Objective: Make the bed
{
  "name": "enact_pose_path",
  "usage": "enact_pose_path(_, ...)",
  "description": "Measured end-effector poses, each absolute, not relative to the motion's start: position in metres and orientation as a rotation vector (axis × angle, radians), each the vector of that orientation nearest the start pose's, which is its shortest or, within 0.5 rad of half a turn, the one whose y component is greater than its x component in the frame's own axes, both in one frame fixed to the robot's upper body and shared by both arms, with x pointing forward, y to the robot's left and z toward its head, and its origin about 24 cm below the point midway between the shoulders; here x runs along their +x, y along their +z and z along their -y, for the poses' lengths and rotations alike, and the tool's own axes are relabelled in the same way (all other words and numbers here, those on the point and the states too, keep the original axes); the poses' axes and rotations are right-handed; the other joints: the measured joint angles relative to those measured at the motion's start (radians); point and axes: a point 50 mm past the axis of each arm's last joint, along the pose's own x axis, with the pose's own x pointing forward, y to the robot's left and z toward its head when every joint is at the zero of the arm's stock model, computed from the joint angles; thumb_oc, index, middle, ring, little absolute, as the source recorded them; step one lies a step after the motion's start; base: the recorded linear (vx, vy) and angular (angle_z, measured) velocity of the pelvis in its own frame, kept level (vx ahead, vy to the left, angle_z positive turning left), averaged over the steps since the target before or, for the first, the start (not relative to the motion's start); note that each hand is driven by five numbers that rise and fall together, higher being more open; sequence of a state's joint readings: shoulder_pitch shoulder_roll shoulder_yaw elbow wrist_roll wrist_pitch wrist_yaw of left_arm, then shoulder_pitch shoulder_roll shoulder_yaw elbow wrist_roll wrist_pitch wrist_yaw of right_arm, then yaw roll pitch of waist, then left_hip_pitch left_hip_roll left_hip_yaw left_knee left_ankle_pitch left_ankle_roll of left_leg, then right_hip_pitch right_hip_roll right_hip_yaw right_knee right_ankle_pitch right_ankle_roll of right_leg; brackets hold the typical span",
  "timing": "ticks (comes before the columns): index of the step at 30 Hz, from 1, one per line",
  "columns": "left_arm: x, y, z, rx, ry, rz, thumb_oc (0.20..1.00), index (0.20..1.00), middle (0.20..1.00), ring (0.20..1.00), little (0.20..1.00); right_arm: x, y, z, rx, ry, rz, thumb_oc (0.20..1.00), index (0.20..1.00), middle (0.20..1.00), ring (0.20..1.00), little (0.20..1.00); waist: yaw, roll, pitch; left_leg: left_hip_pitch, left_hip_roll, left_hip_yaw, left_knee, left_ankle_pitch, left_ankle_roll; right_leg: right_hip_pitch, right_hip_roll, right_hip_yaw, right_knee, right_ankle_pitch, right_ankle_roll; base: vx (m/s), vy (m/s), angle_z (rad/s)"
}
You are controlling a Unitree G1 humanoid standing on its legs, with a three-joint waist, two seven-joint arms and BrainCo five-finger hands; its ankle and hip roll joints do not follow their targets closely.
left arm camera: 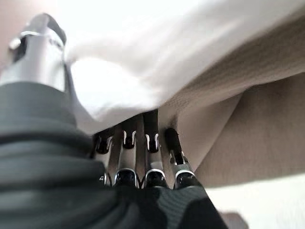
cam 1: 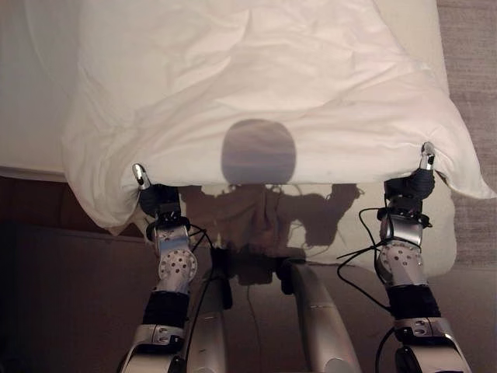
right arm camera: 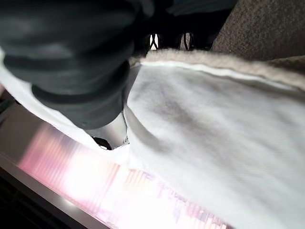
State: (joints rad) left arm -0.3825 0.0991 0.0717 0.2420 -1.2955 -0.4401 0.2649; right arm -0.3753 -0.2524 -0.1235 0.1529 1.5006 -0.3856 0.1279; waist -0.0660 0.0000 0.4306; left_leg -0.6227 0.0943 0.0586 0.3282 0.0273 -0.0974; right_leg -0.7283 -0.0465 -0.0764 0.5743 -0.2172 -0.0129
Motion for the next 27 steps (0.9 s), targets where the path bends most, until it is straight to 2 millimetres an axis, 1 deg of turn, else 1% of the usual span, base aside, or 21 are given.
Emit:
enact_pose_path(3,0.317,0.084,-0.206,-1.28,0.471,0.268,1.0,1.0,1.0,1.0,1.0,0.308,0.139,0.237,1.245,-0.03,0.653,0.2,0.2,0.2,0.2,0.2,0.001,0.0,0.0,0.001,0.001,0.002,0.0,0.0,0.0,0.001,0.001,0.002,-0.001,0.002,0.001,0.0,0.0,0.0)
enact_pose_path(6,0.319,0.082,-0.208,-1.273,0.508,0.212,1.0,1.0,1.0,1.0,1.0,0.308,0.141,0.237,1.23,-0.018,0.642,0.2,0.2,0.2,0.2,0.2,0.0,0.0,0.0,0.001,0.003,0.007,0.001,0.0,0.0,0.001,0.003,0.003,-0.003,0.003,0.002,0.0,-0.001,-0.01)
enact_pose_path(12,0.326,0.092,-0.208,-1.28,0.532,0.188,1.0,1.0,1.0,1.0,1.0,0.309,0.141,0.237,1.219,-0.013,0.634,0.2,0.2,0.2,0.2,0.2,-0.001,0.0,0.0,0.015,0.006,0.014,-0.009,0.001,0.001,0.013,0.007,0.009,-0.016,0.012,0.003,0.0,-0.001,-0.02)
enact_pose_path(13,0.326,0.093,-0.209,-1.283,0.538,0.186,0.576,0.576,0.576,0.576,0.576,0.309,0.141,0.236,1.213,-0.01,0.629,0.2,0.2,0.2,0.2,0.2,-0.002,0.0,0.0,0.024,0.005,0.019,-0.019,0.003,0.003,0.019,0.007,0.011,-0.023,0.015,0.005,-0.01,-0.007,-0.07)
enact_pose_path(14,0.326,0.093,-0.209,-1.284,0.54,0.186,0.2,0.2,0.2,0.2,0.2,0.309,0.141,0.236,1.212,-0.008,0.627,0.2,0.2,0.2,0.2,0.2,-0.002,0.0,0.0,0.028,0.004,0.019,-0.023,0.003,0.003,0.022,0.007,0.012,-0.026,0.016,0.006,-0.01,-0.007,-0.04)
enact_pose_path(19,0.327,0.094,-0.208,-1.288,0.533,0.19,0.2,0.2,0.2,0.2,0.2,0.307,0.137,0.237,1.19,-0.021,0.614,0.2,0.2,0.2,0.2,0.2,-0.002,0.0,0.0,0.043,0.002,0.021,-0.042,0.012,0.005,0.032,0.007,0.014,-0.032,0.018,0.005,-0.01,-0.044,-0.01)
enact_pose_path(23,0.326,0.094,-0.207,-1.293,0.521,0.202,0.2,0.2,0.2,0.2,0.2,0.307,0.133,0.233,1.194,-0.023,0.59,0.2,0.2,0.2,0.2,0.2,-0.003,0.0,0.0,0.077,0.001,0.021,-0.073,0.021,0.003,0.057,0.007,0.014,-0.041,0.019,0.005,-0.01,-0.1,0.0)
enact_pose_path(24,0.322,0.093,-0.207,-1.298,0.518,0.21,0.2,0.2,0.2,0.2,0.2,0.306,0.129,0.232,1.194,-0.027,0.576,0.2,0.2,0.2,0.2,0.2,0.006,0.0,0.0,0.086,0.007,0.017,-0.086,0.027,-0.002,0.061,0.014,0.007,-0.042,0.017,0.006,-0.03,-0.079,0.02)
enact_pose_path(25,0.317,0.099,-0.204,-1.324,0.481,0.259,0.2,0.2,0.2,0.2,0.2,0.305,0.127,0.232,1.198,-0.033,0.576,0.2,0.2,0.2,0.2,0.2,-0.003,0.001,-0.001,0.106,0.0,0.018,-0.128,0.049,-0.005,0.07,0.011,0.009,-0.06,0.019,0.006,-0.01,-0.072,0.05)
enact_pose_path(26,0.316,0.099,-0.204,-1.326,0.475,0.272,0.2,0.2,0.2,0.2,0.2,0.303,0.123,0.233,1.197,-0.044,0.565,0.2,0.2,0.2,0.2,0.2,0.0,0.002,-0.001,0.114,0.001,0.013,-0.144,0.057,-0.008,0.073,0.017,0.002,-0.057,0.018,0.007,-0.03,-0.176,0.1)
enact_pose_path(27,0.316,0.099,-0.204,-1.328,0.475,0.276,0.2,0.2,0.2,0.2,0.2,0.302,0.121,0.233,1.198,-0.049,0.559,0.2,0.2,0.2,0.2,0.2,-0.001,0.003,-0.002,0.116,0.002,0.01,-0.148,0.06,-0.009,0.075,0.011,0.0,-0.06,0.018,0.007,-0.03,-0.112,0.13)
